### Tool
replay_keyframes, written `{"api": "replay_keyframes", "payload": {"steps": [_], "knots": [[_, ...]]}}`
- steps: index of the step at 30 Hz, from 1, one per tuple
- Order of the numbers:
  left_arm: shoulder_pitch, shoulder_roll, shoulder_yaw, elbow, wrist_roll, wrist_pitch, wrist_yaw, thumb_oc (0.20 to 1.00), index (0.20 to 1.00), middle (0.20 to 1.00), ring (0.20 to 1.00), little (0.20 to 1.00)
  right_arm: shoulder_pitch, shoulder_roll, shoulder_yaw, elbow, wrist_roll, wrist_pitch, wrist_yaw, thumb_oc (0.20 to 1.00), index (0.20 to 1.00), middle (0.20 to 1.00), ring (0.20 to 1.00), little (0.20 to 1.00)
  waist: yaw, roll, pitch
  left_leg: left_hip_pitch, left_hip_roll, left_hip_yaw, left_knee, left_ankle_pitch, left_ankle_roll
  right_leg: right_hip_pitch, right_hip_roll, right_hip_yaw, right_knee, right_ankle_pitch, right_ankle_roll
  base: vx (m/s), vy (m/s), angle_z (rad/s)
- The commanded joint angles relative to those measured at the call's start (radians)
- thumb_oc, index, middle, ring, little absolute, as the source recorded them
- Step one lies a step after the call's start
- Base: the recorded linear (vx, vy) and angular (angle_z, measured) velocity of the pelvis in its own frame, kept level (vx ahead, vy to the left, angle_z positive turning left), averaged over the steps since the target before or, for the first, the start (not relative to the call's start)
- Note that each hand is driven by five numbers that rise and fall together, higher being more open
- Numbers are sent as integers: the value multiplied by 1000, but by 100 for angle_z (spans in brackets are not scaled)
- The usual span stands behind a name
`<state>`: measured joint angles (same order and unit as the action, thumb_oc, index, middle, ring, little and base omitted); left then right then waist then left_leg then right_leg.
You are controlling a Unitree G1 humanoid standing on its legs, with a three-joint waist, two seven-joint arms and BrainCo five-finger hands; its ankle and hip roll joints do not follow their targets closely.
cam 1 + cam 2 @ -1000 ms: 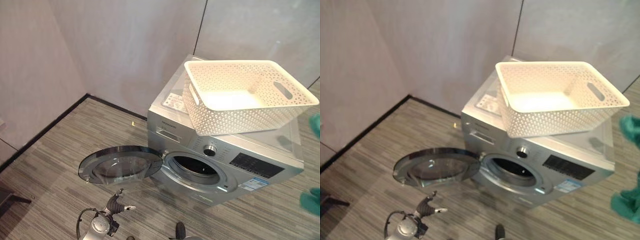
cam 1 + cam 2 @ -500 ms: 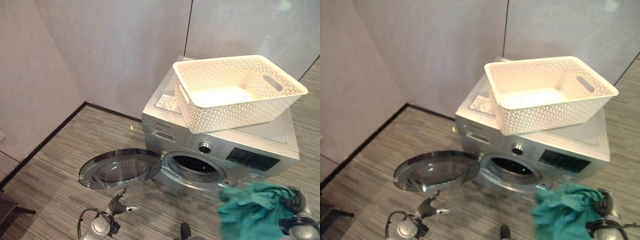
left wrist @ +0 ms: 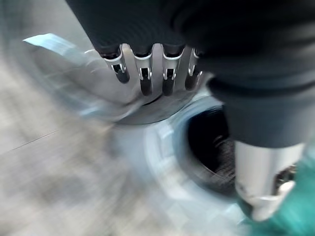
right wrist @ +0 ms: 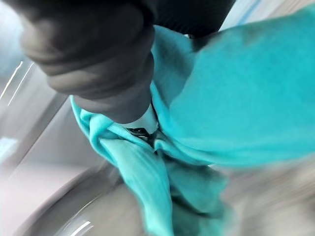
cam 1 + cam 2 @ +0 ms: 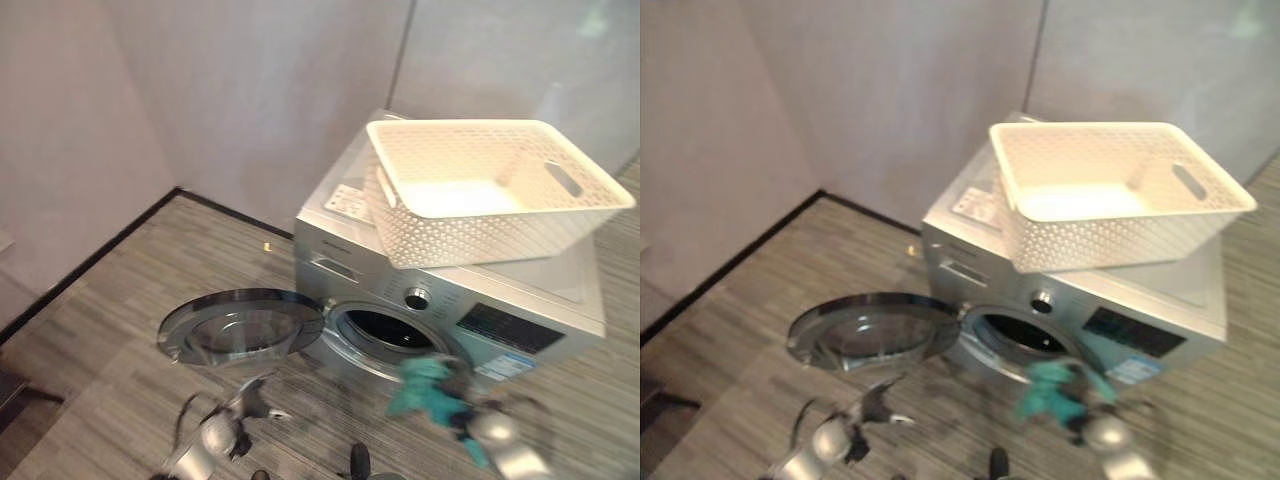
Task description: Grab the laundry basket,head to the washer,open it,put in the laundry and shut it.
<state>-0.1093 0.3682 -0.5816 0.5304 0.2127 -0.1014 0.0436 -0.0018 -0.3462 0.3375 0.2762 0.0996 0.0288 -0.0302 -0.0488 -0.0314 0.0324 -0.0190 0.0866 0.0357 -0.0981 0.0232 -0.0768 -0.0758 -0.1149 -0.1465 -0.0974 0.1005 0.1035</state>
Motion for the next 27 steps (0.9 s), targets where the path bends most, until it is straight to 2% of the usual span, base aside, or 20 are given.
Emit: {"api": "replay_keyframes", "payload": {"steps": [1,3,6,12,18,24,27], "knots": [[-115,17,-24,54,-9,-68,16,1000,1000,1000,1000,1000,-65,-38,-73,-49,116,-69,-15,200,200,200,200,200,-15,-37,14,35,20,-13,11,-99,8,45,-77,-1,10,-85,62,0,0,0],[-198,11,-98,54,23,-88,13,1000,1000,1000,1000,1000,-106,-45,-22,-71,165,-89,-8,200,200,200,200,200,-18,-37,15,38,20,-12,11,-100,7,48,-78,-3,10,-82,63,0,0,0],[-227,8,-117,53,18,-92,9,1000,1000,1000,1000,1000,-127,-54,-4,-82,178,-91,-7,200,200,200,200,200,-20,-36,18,40,21,-13,11,-100,5,52,-79,-5,10,-82,63,0,0,0],[-315,-19,-209,87,103,-98,-1,1000,1000,1000,1000,1000,-180,-80,31,-120,210,-94,-2,200,200,200,200,200,-28,-32,13,46,24,-13,11,-103,1,63,-82,-14,10,-86,64,0,0,0],[-370,-111,-234,143,113,-65,17,1000,1000,1000,1000,1000,-203,-69,43,-139,253,-89,-15,200,200,200,200,200,-31,-27,23,38,26,-24,11,-97,-1,70,-82,-29,10,-91,60,-7,-10,11],[-407,-172,-282,176,131,-59,35,1000,1000,1000,1000,1000,-221,-57,59,-174,303,-95,-30,200,200,200,200,200,-35,-24,29,33,28,-26,11,-96,-3,65,-82,-34,10,-90,58,-7,-23,6],[-437,-223,-303,236,151,-54,95,1000,1000,1000,1000,1000,-247,-51,107,-207,362,-112,-30,200,200,200,200,200,-40,-24,43,26,30,-25,11,-90,-8,58,-81,-32,10,-91,56,-20,-36,3]]}}
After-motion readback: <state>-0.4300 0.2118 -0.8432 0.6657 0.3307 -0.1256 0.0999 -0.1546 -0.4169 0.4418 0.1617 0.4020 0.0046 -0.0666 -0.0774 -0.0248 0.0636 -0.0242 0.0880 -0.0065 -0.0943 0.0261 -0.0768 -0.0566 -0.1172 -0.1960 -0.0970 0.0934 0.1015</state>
